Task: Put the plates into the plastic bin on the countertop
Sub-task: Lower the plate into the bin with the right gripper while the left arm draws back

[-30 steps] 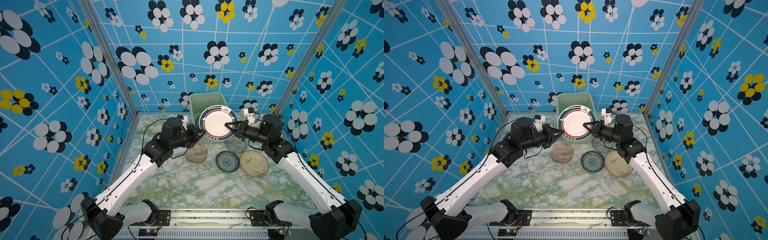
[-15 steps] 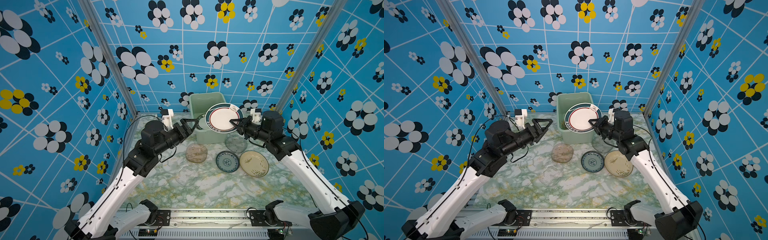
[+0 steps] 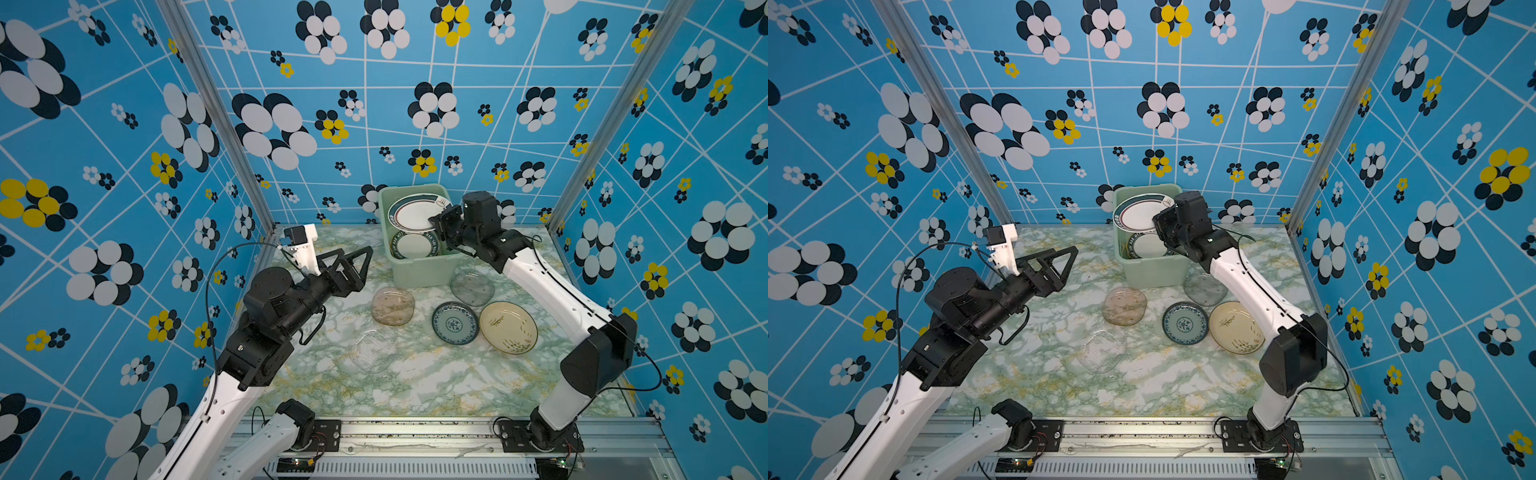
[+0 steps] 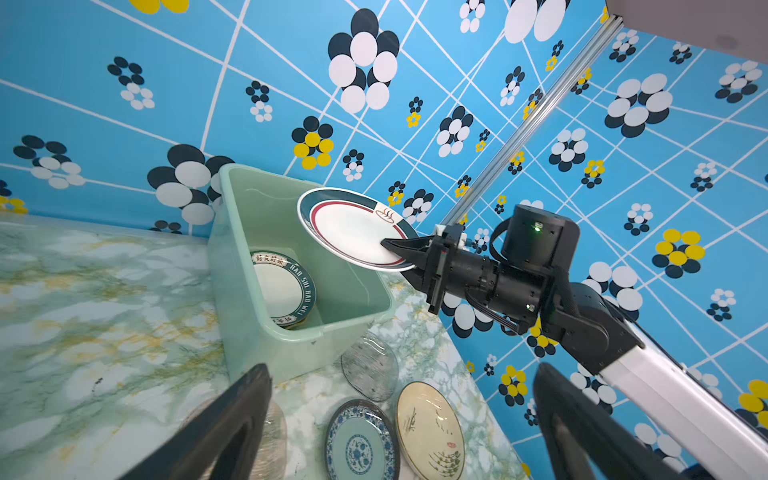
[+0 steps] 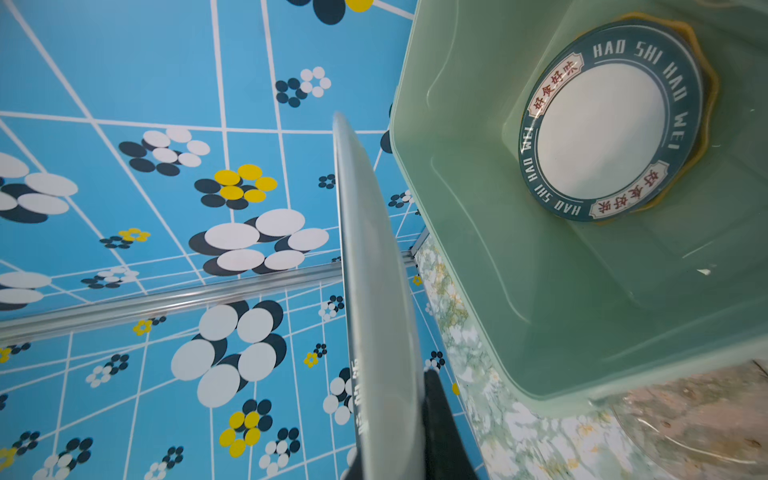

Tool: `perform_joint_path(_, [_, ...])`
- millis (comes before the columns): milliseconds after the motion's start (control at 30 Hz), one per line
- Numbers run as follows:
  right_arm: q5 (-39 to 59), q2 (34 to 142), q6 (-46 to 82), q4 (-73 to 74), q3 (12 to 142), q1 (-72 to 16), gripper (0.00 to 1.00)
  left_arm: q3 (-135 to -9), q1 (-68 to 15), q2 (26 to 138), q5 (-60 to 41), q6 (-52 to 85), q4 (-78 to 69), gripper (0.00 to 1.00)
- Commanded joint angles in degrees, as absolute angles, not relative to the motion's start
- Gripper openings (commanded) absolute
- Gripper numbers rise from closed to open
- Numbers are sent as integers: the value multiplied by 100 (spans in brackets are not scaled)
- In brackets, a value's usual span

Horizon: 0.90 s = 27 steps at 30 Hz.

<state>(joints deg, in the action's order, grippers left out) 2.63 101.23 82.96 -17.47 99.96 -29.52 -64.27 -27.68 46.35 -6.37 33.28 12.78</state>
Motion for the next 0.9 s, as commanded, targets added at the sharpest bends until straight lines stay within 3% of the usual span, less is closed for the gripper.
perform_joint_path(0, [-109, 10639, 8737, -1811, 10562, -2988, 0, -6244, -2692, 4614, -484, 2607, 1317, 99])
perform_joint_path(867, [-1512, 13371, 9951, -2832, 12582, -3030, 0, -6043, -1989, 5303, -987, 2755, 1063, 100])
